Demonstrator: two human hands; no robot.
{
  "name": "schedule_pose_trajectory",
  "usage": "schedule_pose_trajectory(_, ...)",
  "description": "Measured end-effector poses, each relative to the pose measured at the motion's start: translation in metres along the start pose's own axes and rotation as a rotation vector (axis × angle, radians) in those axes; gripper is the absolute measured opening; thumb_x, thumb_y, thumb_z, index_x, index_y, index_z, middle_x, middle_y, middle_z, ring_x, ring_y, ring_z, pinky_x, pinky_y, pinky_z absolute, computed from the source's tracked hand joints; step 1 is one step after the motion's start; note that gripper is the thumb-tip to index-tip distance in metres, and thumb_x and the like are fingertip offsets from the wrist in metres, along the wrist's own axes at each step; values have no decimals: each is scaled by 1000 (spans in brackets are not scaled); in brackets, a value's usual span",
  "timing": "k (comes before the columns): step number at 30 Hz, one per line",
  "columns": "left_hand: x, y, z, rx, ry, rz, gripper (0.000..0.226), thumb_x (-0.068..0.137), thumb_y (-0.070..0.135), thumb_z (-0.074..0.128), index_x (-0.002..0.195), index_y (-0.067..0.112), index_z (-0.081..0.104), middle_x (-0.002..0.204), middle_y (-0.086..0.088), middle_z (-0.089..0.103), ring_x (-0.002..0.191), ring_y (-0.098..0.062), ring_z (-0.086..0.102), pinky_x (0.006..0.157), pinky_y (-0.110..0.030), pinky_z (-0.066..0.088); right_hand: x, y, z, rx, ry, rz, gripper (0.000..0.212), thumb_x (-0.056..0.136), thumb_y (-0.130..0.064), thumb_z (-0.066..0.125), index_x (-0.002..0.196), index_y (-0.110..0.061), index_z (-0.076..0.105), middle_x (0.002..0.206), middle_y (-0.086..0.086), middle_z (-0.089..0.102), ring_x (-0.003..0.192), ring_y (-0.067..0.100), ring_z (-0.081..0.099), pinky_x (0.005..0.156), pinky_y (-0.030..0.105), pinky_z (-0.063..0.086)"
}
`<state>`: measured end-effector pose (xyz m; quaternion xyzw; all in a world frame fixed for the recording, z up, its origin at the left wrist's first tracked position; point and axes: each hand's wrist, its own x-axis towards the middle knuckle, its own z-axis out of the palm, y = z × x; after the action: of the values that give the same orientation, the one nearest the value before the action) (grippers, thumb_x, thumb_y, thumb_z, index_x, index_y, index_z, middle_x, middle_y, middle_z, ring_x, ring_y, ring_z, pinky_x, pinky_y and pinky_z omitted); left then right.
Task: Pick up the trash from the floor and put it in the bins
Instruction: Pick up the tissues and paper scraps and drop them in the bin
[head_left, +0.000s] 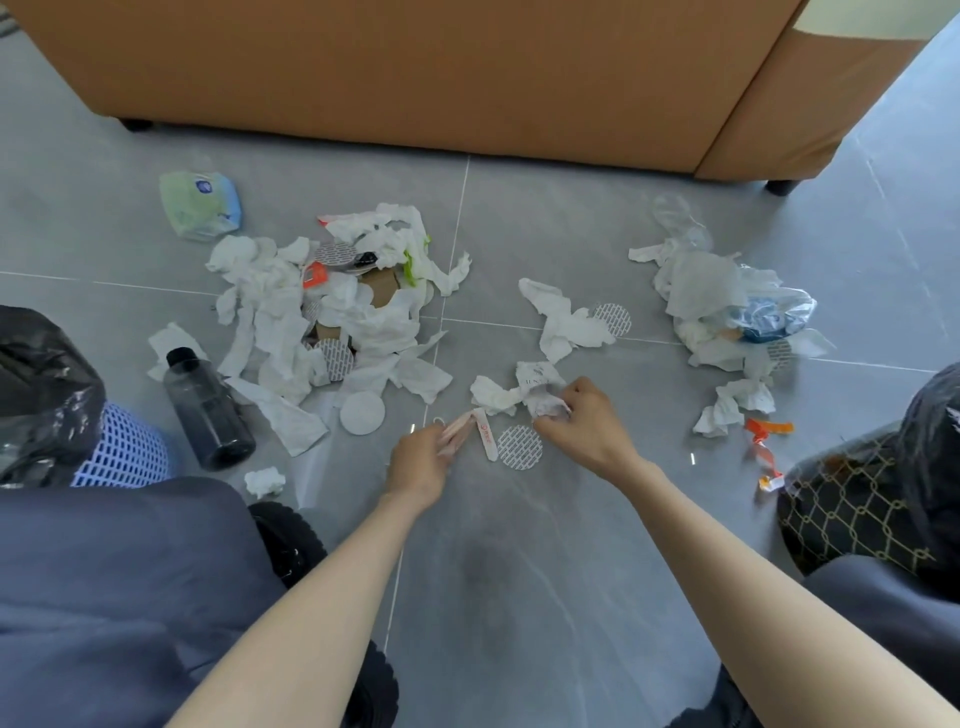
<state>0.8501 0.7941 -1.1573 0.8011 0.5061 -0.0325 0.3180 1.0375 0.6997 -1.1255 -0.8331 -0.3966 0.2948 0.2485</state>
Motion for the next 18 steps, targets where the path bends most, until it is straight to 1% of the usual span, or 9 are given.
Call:
schedule_pose_trajectory(2,2,3,-6,-140,80,-104,21,88,13,55,106,5,62,104,-19,67,101,-37,59,76,-36,43,1,-10,7,-67,-151,-53,20,80,-25,63,66,-13,58,116,5,47,109,23,48,88,26,39)
schedule_pose_trajectory(4,4,7,-14,-261,157,-164,18,88,13,55,101,1,62,95,-16,65,90,-33,58,67,-34,40,3,-14,18,-218,-321,-81,17,83,-25,60,71,-12,62,141,8,35,128,29,30,102,27,30)
schedule_pose_trajectory(7,8,14,-26,-457,224,-168,12,88,16,59,89,4,58,83,-5,58,76,-21,50,55,-23,33,2,-7,36,-335,-423,-56,28,81,-29,65,94,-4,69,155,2,20,137,31,18,109,32,27)
schedule_pose_trajectory(9,13,18,-31,-541,241,-150,13,87,18,62,85,6,57,80,-4,56,74,-19,48,55,-21,33,-1,0,48,-354,-348,-52,30,80,-28,65,99,-6,70,151,2,28,134,29,21,106,32,35)
schedule_pose_trajectory(11,18,24,-33,-576,231,-120,18,85,18,64,86,1,60,78,-6,57,73,-19,49,56,-23,34,-5,5,57,-361,-241,-56,29,83,-26,61,102,-8,70,142,3,39,129,28,27,100,33,41)
schedule_pose_trajectory(13,23,31,-34,-608,190,-72,20,84,17,66,88,-2,62,78,-6,58,73,-19,51,57,-24,36,-7,10,63,-375,-179,-64,28,84,-25,60,105,-8,69,133,5,46,125,28,33,96,34,43)
schedule_pose_trajectory(15,27,35,-33,-544,132,12,14,84,16,66,88,3,63,83,-4,59,79,-19,54,63,-25,39,-9,15,63,-379,-153,-74,25,83,-24,62,103,-10,67,125,5,51,121,29,37,93,35,43)
schedule_pose_trajectory(16,29,36,-32,-464,100,72,13,84,15,66,91,5,63,91,-5,61,87,-21,56,70,-28,42,-10,16,60,-374,-150,-75,24,83,-24,63,102,-10,66,122,5,53,119,30,38,91,34,43)
schedule_pose_trajectory(18,35,36,-28,-267,11,170,27,84,15,66,108,3,64,123,-7,56,114,-23,53,89,-31,42,-11,18,54,-358,-141,-67,24,82,-22,65,102,-10,62,115,7,58,114,31,41,86,32,39)
